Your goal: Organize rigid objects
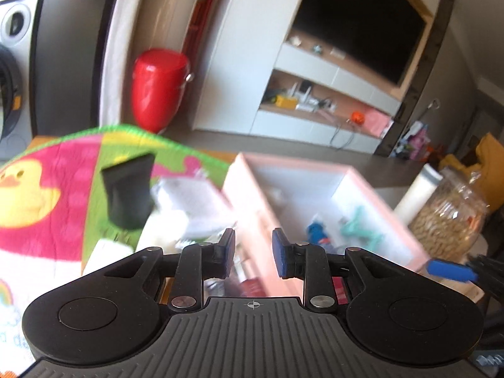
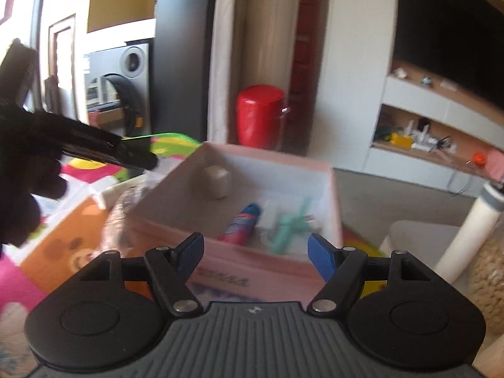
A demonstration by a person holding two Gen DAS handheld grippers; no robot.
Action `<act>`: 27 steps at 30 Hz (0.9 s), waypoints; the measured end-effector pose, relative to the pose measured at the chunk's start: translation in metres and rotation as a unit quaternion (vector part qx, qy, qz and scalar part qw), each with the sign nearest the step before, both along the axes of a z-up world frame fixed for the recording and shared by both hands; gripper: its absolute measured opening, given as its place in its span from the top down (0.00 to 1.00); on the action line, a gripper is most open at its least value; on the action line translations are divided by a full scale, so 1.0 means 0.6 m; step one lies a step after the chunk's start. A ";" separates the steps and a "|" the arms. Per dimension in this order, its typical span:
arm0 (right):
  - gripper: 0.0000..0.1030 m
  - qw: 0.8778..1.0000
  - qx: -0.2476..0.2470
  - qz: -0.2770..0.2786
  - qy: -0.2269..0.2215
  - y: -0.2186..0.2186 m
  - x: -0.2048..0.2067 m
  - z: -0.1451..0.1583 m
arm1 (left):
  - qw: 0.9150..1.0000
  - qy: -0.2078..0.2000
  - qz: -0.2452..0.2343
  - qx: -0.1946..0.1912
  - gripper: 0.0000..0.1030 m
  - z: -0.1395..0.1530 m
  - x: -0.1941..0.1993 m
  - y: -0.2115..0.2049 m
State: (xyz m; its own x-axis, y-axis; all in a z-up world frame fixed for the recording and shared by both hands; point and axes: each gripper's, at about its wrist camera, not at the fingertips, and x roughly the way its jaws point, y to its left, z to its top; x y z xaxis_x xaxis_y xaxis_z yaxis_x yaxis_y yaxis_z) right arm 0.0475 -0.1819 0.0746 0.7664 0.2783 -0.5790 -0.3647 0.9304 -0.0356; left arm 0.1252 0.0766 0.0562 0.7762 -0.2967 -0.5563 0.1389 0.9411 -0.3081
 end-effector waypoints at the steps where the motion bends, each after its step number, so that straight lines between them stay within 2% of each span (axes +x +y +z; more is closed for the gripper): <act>1: 0.29 1.000 0.009 0.007 0.009 0.006 -0.003 -0.003 | 1.000 0.010 0.002 -0.005 0.72 -0.007 0.010 0.005; 3: 0.29 0.999 0.017 0.021 0.029 0.022 -0.009 -0.013 | 0.999 0.031 -0.001 -0.018 0.73 -0.024 0.032 0.018; 5: 0.29 0.998 0.018 0.034 0.049 0.039 -0.016 -0.027 | 0.999 0.037 -0.009 -0.028 0.83 -0.037 0.045 0.019; 9: 0.29 0.996 0.009 0.049 0.080 0.060 -0.025 -0.054 | 0.998 0.047 -0.035 0.004 0.90 -0.056 0.054 0.010; 13: 0.29 0.994 0.007 0.054 0.094 0.063 -0.030 -0.064 | 0.996 0.032 -0.078 0.042 0.86 -0.060 0.034 0.005; 14: 0.29 0.994 0.006 0.055 0.096 0.064 -0.031 -0.066 | 0.995 0.033 -0.082 0.052 0.81 -0.059 0.032 0.003; 20: 0.29 0.994 0.005 0.049 0.099 0.069 -0.034 -0.073 | 0.992 0.023 -0.067 0.107 0.76 -0.052 -0.012 0.007; 23: 0.29 0.994 0.014 0.056 0.091 0.079 -0.036 -0.067 | 0.996 0.023 -0.050 0.073 0.77 -0.054 -0.043 0.040; 25: 0.33 0.994 0.022 0.064 0.088 0.095 -0.033 -0.063 | 0.999 0.021 -0.039 0.013 0.80 -0.056 -0.061 0.073; 27: 0.60 0.993 0.023 0.074 0.084 0.121 -0.027 -0.060 | 0.998 0.011 -0.017 -0.057 0.80 -0.053 -0.082 0.109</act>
